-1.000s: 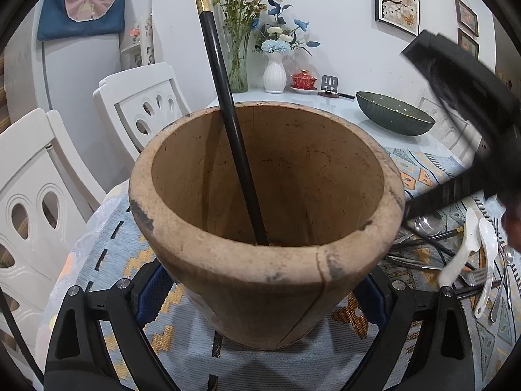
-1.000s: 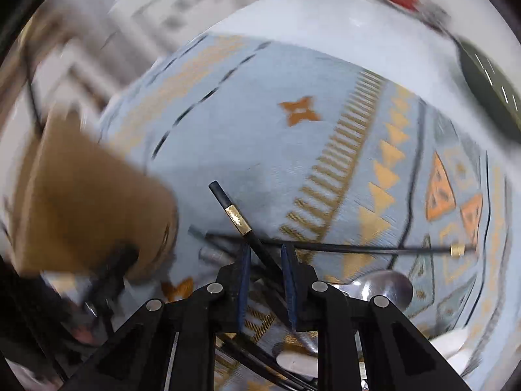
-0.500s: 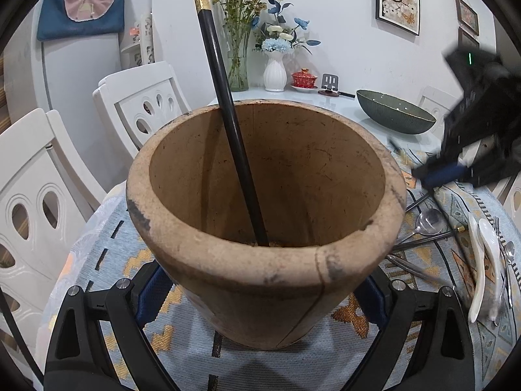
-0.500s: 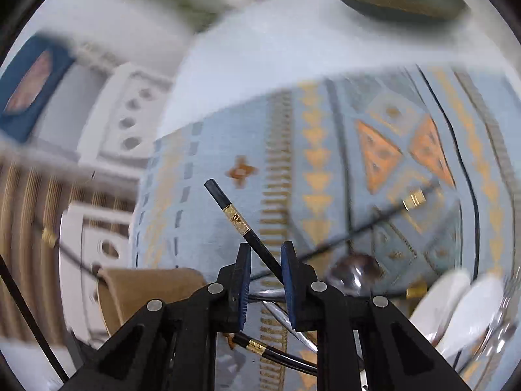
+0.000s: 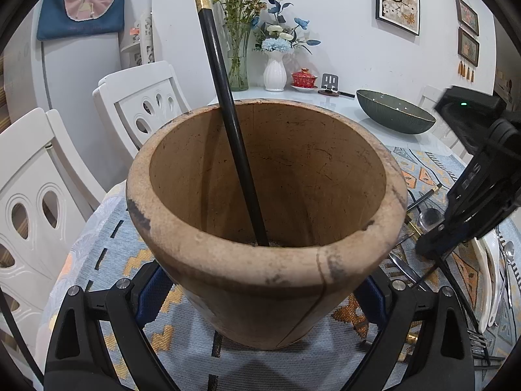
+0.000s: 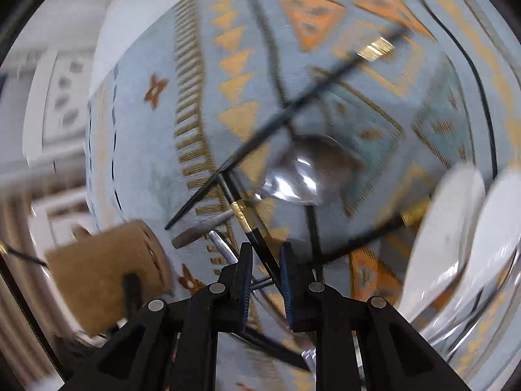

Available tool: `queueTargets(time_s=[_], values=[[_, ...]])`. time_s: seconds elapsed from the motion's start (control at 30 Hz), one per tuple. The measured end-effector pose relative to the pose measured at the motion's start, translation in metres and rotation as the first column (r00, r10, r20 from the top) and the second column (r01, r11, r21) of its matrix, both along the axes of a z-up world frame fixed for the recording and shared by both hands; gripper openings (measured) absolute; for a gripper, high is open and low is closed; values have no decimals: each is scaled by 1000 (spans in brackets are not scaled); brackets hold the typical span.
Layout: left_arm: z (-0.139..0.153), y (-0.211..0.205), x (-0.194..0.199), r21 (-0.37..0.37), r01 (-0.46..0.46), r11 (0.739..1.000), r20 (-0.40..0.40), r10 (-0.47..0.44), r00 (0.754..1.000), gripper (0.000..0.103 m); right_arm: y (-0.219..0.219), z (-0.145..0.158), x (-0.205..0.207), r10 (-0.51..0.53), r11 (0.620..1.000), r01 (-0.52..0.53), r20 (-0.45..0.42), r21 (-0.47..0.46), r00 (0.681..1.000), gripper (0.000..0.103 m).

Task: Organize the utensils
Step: 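Lower the right gripper to the utensils and grasp another black chopstick, then raise the chopstick with the right gripper and release it into the holder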

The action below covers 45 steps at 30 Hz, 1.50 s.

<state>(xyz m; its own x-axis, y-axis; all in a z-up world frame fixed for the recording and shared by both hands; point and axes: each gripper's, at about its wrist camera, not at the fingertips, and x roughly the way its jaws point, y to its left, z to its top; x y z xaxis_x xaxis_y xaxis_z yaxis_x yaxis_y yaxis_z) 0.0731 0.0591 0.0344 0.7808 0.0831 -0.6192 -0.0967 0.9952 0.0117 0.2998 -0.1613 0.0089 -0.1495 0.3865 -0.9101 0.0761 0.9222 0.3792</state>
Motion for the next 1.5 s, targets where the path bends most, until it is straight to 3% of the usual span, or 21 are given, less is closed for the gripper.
queueTargets(time_s=[0.13, 0.2, 0.37, 0.47, 0.5, 0.53, 0.6, 0.73, 0.8, 0.87, 0.9, 0.93, 0.97, 1.0, 1.17, 1.27, 1.37, 1.5], values=[[0, -1, 0, -1, 0, 1000, -3, 0, 1000, 97, 21, -3, 10, 136, 987, -135, 6, -89, 991, 15], [-1, -1, 1, 1, -1, 1000, -8, 1, 1000, 97, 32, -2, 11, 242, 962, -239, 12, -129, 970, 15], [-1, -1, 3, 5, -1, 1000, -9, 1, 1000, 97, 45, 0, 7, 303, 939, -291, 41, -180, 952, 18], [-1, 0, 3, 7, -1, 1000, -8, 1, 1000, 96, 56, 0, 2, 299, 950, -288, 79, -123, 951, 47], [-1, 0, 3, 6, -1, 1000, -7, 2, 1000, 96, 63, -2, -1, 319, 947, -320, 108, -15, 941, 84], [-1, 0, 2, 7, -2, 1000, -7, 2, 1000, 96, 73, -5, -6, 366, 929, -369, 132, -5, 921, 103], [-3, -1, 3, 18, 4, 1000, -26, -3, 1000, 96, 94, -5, -19, 483, 874, -465, 156, -140, 861, 103], [-3, 0, 2, 4, 5, 1000, -29, -5, 1000, 96, 91, -5, -17, 399, 916, -378, 186, -136, 898, 103], [-3, -1, 2, 8, 4, 1000, -28, -4, 1000, 96, 76, -2, -11, 349, 937, -343, 186, -65, 918, 100], [-3, -1, 1, 10, 3, 1000, -28, -3, 1000, 96, 57, 0, -6, 308, 950, -311, 181, -17, 934, 89], [-3, -1, 1, 10, 3, 1000, -28, -3, 1000, 96, 48, 2, -5, 305, 951, -307, 180, -18, 935, 77], [-3, -2, 1, 11, 3, 1000, -28, -3, 1000, 96, 43, 2, -4, 318, 948, -315, 184, -43, 930, 55], [-3, -1, 1, 11, 3, 1000, -28, -3, 1000, 96, 40, 3, -4, 340, 940, -329, 189, -89, 921, 40], [-3, -1, 1, 11, 3, 1000, -28, -3, 1000, 96, 34, 1, -5, 377, 924, -353, 198, -148, 905, 7], [-2, -2, 2, 18, 1, 1000, -27, -1, 1000, 96, 3, -7, -9, 244, 967, -253, 191, 21, 951, 4], [-1, -3, 2, 25, -1, 1000, -26, 1, 1000, 96, 7, -8, -11, 282, 957, -289, 199, 7, 939, 4], [-1, -4, 1, 30, -2, 1000, -19, 2, 1000, 96, 20, -17, -7, 245, 967, -252, 162, 22, 956, 4], [2, -4, -4, 29, 0, 1000, 5, 0, 1000, 95, 22, -19, 4, 246, 967, -255, 181, 27, 952, 4]])
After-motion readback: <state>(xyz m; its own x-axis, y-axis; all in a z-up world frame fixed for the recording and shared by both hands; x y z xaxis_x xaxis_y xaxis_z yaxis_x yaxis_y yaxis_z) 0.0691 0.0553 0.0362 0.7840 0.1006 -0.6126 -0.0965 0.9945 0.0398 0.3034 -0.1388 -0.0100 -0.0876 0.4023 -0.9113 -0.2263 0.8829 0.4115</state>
